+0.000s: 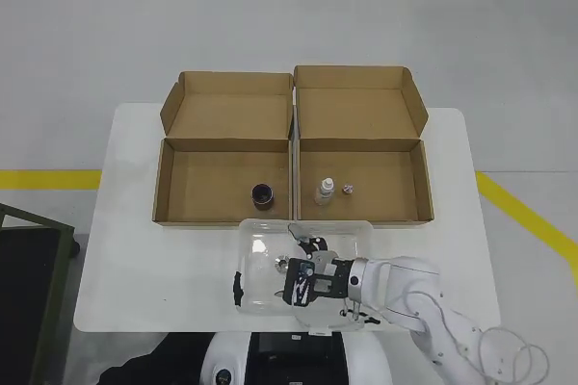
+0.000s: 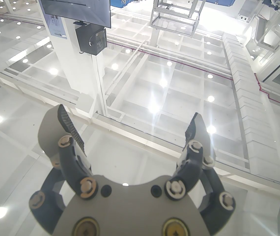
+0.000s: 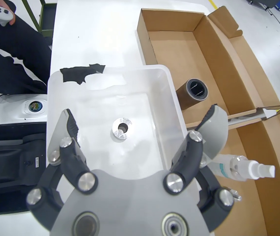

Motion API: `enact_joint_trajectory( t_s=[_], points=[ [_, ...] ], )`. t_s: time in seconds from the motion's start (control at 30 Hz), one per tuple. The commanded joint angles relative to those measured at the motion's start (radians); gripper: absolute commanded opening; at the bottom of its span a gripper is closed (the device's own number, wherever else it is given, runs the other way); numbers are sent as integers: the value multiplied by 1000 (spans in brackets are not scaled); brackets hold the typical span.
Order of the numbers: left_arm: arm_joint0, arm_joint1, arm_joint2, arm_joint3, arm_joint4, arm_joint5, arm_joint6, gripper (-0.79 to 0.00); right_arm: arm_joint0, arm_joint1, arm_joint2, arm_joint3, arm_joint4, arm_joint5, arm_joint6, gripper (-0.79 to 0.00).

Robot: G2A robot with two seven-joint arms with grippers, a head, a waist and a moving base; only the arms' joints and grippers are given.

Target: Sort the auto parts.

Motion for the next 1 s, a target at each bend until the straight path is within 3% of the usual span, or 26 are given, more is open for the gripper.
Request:
enact_joint_trajectory(
  t_s=[0.0, 0.23, 0.57, 0.7, 0.97],
  points=[
    [0, 0, 0, 0, 0, 0, 0, 0, -7, 2, -4, 5, -23, -4, -9, 0],
    [0, 0, 0, 0, 0, 0, 0, 0, -4, 3, -33, 75, -83, 18, -50, -12],
    [0, 0, 0, 0, 0, 0, 0, 0, 54, -10, -107, 198, -114, 45, -84, -169],
    [0, 0, 0, 0, 0, 0, 0, 0, 84, -18, -134, 248, -123, 52, -108, -179],
    [0, 0, 0, 0, 0, 0, 0, 0, 129, -29, -175, 320, -144, 71, -131, -277]
  ],
)
